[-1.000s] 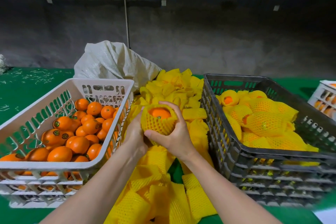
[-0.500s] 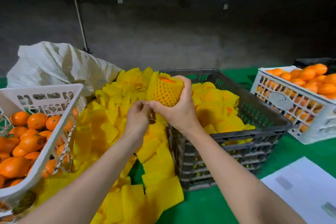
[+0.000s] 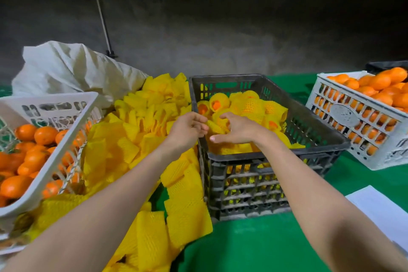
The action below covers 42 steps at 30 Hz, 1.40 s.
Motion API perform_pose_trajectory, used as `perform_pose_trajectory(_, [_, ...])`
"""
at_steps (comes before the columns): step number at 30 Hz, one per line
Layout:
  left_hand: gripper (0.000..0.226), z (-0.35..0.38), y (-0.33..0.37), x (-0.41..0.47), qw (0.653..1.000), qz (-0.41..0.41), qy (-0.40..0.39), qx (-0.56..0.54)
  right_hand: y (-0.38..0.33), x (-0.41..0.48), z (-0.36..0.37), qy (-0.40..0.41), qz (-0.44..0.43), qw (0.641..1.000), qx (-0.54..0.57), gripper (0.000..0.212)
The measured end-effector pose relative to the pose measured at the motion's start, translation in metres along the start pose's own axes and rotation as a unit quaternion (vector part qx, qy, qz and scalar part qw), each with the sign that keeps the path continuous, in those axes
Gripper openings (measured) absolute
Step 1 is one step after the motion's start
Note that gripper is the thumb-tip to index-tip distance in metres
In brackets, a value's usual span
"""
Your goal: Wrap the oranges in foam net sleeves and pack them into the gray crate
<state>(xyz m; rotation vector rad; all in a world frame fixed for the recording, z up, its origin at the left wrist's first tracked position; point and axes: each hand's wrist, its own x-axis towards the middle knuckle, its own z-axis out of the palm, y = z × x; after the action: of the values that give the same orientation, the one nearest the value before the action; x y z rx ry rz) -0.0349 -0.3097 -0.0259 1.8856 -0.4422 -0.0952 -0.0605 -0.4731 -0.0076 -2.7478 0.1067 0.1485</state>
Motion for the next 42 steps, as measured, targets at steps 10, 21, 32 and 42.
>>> perform_pose_trajectory(10, [0.029, -0.062, -0.027, -0.038, 0.977, -0.105, 0.145, -0.119, -0.095, -0.037, 0.081, 0.145, -0.274, 0.946, 0.099, 0.011])
perform_pose_trajectory(21, [0.008, -0.119, -0.085, -0.094, 0.966, -0.205, 0.139, -0.074, -0.072, 0.001, 0.175, -0.258, -0.173, 0.924, -0.225, 0.044])
perform_pose_trajectory(32, [0.028, -0.117, -0.069, -0.120, 0.965, -0.175, 0.014, -0.197, -0.125, -0.013, 0.085, -0.073, -0.236, 0.897, 0.367, 0.043])
perform_pose_trajectory(42, [0.022, -0.168, -0.067, -0.133, 0.959, -0.061, 0.242, 0.134, -0.199, -0.011, 0.121, 0.256, -0.342, 0.872, 0.238, 0.022])
